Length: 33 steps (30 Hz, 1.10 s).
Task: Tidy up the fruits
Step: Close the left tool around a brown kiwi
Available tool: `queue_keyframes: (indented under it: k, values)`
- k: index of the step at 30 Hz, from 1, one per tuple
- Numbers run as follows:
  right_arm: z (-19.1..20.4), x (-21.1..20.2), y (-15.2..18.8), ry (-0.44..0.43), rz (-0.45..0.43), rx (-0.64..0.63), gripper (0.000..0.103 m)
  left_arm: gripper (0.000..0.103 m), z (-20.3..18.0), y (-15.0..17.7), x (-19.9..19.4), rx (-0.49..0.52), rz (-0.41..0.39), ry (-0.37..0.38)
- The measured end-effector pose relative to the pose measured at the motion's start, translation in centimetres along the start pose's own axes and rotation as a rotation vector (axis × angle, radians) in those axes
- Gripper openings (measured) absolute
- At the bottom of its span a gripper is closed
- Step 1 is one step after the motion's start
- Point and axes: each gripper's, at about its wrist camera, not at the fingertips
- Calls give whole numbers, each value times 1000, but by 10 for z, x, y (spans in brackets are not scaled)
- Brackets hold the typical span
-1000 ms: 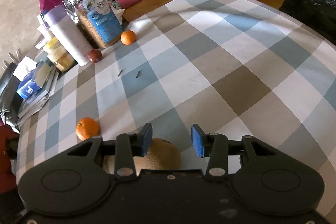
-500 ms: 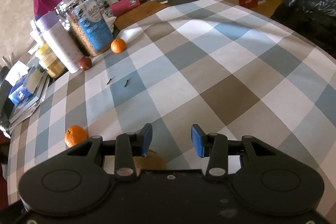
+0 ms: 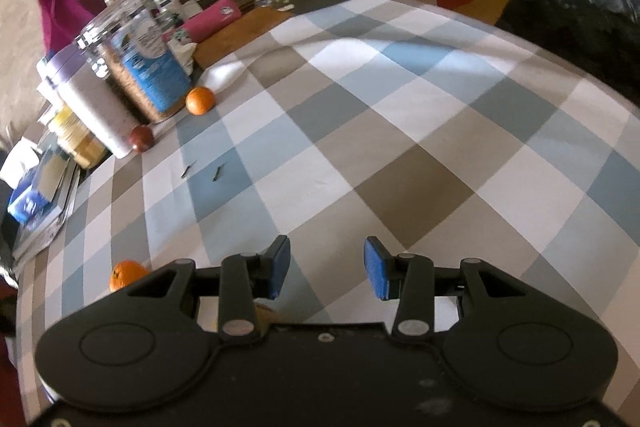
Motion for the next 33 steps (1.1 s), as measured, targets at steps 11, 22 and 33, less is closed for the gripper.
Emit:
queue_keyframes:
  k: [11,22,33]
  values:
    - [-7,5,-3,28,17,21,44,63,-9,6,16,73,89,-55]
    - [-4,4,-2,26,12,4,44,58,9,2,6,-51,0,-101]
    - [4,-2,4,3,-7,-50,44,58,54,-5,3,-282,-17,-159]
Point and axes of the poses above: each gripper's, at about its wrist camera, not at the fingertips, and x roughly the way its jaws point, z to its left, y to its underside, and after that the axes turned 3 degrees about -y, right-handed
